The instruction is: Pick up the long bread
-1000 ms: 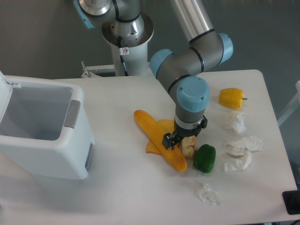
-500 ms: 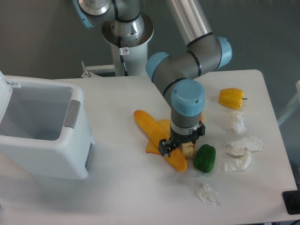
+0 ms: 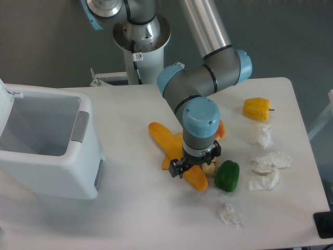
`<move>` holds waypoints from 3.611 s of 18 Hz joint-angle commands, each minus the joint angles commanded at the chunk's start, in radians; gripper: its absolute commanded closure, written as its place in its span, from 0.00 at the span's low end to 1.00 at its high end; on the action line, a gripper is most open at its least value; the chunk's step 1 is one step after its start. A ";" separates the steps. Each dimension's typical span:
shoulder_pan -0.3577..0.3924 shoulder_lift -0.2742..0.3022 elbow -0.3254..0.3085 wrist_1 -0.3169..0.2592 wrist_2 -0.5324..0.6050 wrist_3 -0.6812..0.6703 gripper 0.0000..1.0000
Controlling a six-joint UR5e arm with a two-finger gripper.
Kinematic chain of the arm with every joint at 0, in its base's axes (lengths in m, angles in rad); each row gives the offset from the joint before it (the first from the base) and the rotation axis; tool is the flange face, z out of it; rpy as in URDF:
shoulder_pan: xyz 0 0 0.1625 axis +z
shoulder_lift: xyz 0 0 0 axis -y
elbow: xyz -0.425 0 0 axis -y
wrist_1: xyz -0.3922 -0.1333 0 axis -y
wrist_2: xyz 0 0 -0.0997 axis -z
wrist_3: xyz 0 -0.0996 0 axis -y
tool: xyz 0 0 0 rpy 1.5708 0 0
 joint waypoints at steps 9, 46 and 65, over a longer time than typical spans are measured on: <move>-0.015 -0.060 0.003 0.002 0.005 0.003 0.00; 0.023 -0.115 0.028 0.031 0.003 0.035 0.00; 0.014 -0.118 0.025 0.037 0.005 -0.009 0.00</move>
